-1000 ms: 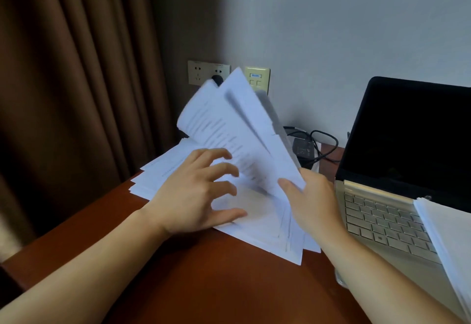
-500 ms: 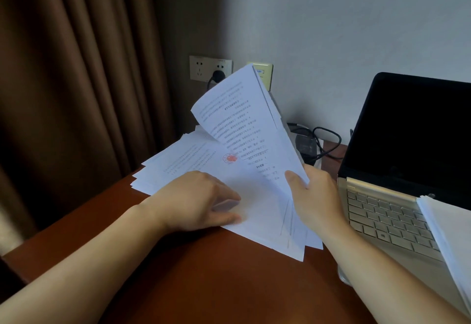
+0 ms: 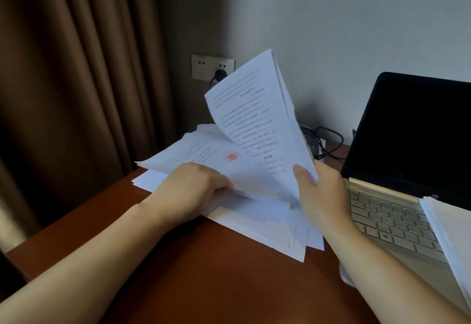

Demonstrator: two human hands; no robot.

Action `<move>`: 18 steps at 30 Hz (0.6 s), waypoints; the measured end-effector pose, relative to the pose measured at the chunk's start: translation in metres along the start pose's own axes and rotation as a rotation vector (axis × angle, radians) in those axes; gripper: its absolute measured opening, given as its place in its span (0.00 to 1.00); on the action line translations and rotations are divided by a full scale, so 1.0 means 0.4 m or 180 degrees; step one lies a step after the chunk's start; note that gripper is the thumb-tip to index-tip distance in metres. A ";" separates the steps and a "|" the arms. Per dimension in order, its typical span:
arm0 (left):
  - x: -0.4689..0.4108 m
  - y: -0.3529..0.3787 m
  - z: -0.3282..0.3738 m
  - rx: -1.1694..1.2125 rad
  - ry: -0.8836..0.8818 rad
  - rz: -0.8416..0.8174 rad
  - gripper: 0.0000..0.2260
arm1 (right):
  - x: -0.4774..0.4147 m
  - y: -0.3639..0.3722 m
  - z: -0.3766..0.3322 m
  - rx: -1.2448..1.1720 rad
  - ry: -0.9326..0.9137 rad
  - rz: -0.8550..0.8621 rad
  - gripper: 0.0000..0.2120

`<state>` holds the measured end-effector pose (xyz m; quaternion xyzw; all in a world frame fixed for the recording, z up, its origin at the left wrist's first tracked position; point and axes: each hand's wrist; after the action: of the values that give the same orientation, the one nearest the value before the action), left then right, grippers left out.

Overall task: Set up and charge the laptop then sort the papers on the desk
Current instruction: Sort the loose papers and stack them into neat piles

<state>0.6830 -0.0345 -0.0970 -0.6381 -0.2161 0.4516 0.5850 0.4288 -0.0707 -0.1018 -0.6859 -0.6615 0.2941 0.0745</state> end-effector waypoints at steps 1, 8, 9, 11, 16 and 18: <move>0.000 0.001 -0.004 -0.0037 -0.0008 0.0160 0.15 | -0.001 -0.001 -0.002 -0.0104 -0.0017 0.0005 0.08; -0.008 0.001 0.007 0.0486 -0.0201 -0.0383 0.20 | 0.010 0.013 -0.008 -0.0185 -0.0190 -0.0442 0.07; -0.003 0.000 0.007 0.0574 -0.0188 -0.0420 0.21 | 0.009 0.013 -0.007 -0.0149 -0.0174 -0.0458 0.07; 0.003 -0.006 0.006 0.0779 -0.0259 -0.0481 0.22 | 0.006 0.011 -0.002 -0.0087 -0.0127 -0.0456 0.08; -0.002 -0.010 0.005 0.1120 -0.0557 -0.0393 0.09 | 0.006 0.010 -0.006 -0.0276 -0.0075 -0.0470 0.08; -0.003 -0.008 0.000 0.1256 -0.0661 -0.0353 0.07 | 0.010 0.010 -0.010 -0.0279 -0.0171 -0.0608 0.08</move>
<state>0.6834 -0.0348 -0.0936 -0.4486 -0.2174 0.5155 0.6970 0.4343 -0.0664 -0.1017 -0.6142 -0.7378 0.2748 0.0544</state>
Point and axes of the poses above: each hand's wrist, its own x-axis away from the middle knuckle, its own y-axis out of the palm, z = x × y, and after that the axes turned 9 degrees about -z, right-handed
